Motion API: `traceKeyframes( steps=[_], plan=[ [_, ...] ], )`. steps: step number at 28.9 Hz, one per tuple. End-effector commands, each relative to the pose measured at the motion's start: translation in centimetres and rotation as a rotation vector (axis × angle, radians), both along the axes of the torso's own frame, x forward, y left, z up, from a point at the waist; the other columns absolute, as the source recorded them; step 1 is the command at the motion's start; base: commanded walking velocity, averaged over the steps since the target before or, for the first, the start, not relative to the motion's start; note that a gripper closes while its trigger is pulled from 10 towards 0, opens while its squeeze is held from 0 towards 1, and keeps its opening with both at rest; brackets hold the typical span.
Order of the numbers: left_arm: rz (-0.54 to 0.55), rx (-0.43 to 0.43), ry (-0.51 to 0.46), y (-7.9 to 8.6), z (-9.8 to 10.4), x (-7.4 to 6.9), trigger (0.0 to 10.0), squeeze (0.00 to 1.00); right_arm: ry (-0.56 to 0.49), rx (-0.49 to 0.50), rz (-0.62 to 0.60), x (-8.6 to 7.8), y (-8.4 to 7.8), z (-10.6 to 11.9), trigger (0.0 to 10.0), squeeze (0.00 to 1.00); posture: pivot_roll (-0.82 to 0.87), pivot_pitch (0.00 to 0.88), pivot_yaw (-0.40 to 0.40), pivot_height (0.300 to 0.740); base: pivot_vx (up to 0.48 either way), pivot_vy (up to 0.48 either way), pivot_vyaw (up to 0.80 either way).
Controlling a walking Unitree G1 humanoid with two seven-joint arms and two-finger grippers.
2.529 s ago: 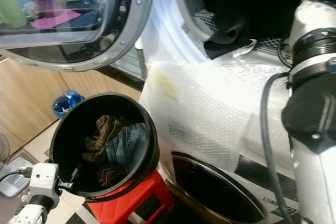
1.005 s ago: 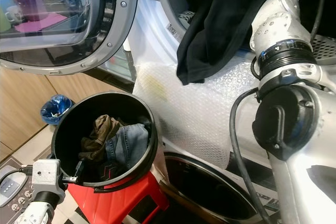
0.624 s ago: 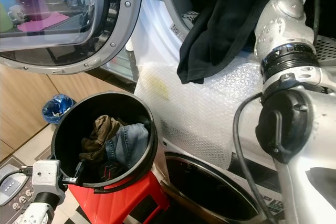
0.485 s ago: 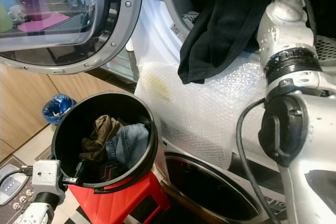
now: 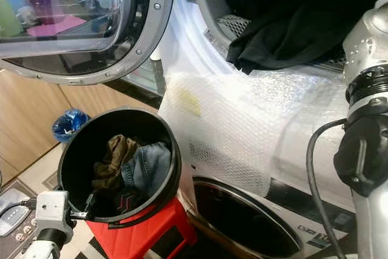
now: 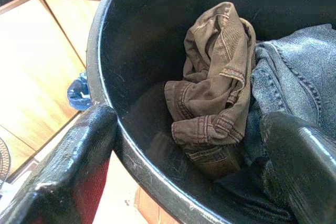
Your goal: Clothes washing
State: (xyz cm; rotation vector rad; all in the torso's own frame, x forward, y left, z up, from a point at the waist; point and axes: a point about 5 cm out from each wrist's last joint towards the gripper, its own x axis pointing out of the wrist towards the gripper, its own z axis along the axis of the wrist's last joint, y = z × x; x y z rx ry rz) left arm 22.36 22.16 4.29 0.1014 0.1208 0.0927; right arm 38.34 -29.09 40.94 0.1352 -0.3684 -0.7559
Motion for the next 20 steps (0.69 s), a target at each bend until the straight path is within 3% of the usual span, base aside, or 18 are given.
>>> traceKeyframes(
  steps=[1, 7, 8, 9, 10, 11, 12, 20],
  plan=[
    [-0.075, -0.028, 0.208, -1.5, -3.5, -1.8, 10.0, 0.00, 0.025, -0.030, 0.073, 0.5, 0.7, -0.3, 10.0, 0.00, 0.18, 0.158, -0.005, 0.740, 0.000, 0.000, 0.00],
    [-0.100, -0.037, 0.219, -2.1, -3.7, -1.7, 10.0, 0.00, 0.121, -0.089, 0.219, 1.9, 2.8, -2.2, 10.0, 0.00, 0.18, 0.160, -0.005, 0.740, 0.000, 0.000, 0.00],
    [-0.101, -0.037, 0.220, -2.1, -3.7, -1.8, 10.0, 0.00, 0.132, -0.086, 0.223, 2.0, 2.8, -2.5, 10.0, 0.36, 0.18, 0.160, -0.005, 0.740, 0.000, 0.000, 0.00],
    [-0.102, -0.038, 0.221, -2.1, -3.7, -1.8, 10.0, 0.00, 0.139, -0.085, 0.225, 2.0, 2.8, -2.7, 10.0, 0.36, 0.18, 0.160, -0.005, 0.740, 0.000, 0.000, 0.00],
    [-0.103, -0.039, 0.222, -2.1, -3.7, -1.8, 10.0, 0.00, 0.148, -0.095, 0.230, 2.1, 2.8, -2.9, 10.0, 0.75, 0.18, 0.161, -0.004, 0.740, 0.000, 0.000, 0.00],
    [-0.105, -0.039, 0.223, -2.1, -3.7, -1.7, 10.0, 0.00, 0.155, -0.105, 0.235, 2.1, 2.9, -3.0, 10.0, 0.81, 0.17, 0.162, -0.003, 0.740, 0.000, 0.000, 0.00],
    [-0.109, -0.040, 0.227, -2.2, -3.7, -1.8, 10.0, 0.00, 0.171, -0.120, 0.245, 2.2, 3.0, -3.2, 10.0, 1.00, 0.17, 0.162, -0.002, 0.740, 0.000, 0.000, 0.00],
    [-0.138, -0.045, 0.237, -2.5, -3.8, -1.7, 10.0, 0.00, 0.194, -0.134, 0.269, 2.3, 2.7, -3.7, 10.0, 1.00, 0.15, 0.156, 0.005, 0.740, 0.000, 0.000, 0.00]
  ],
)
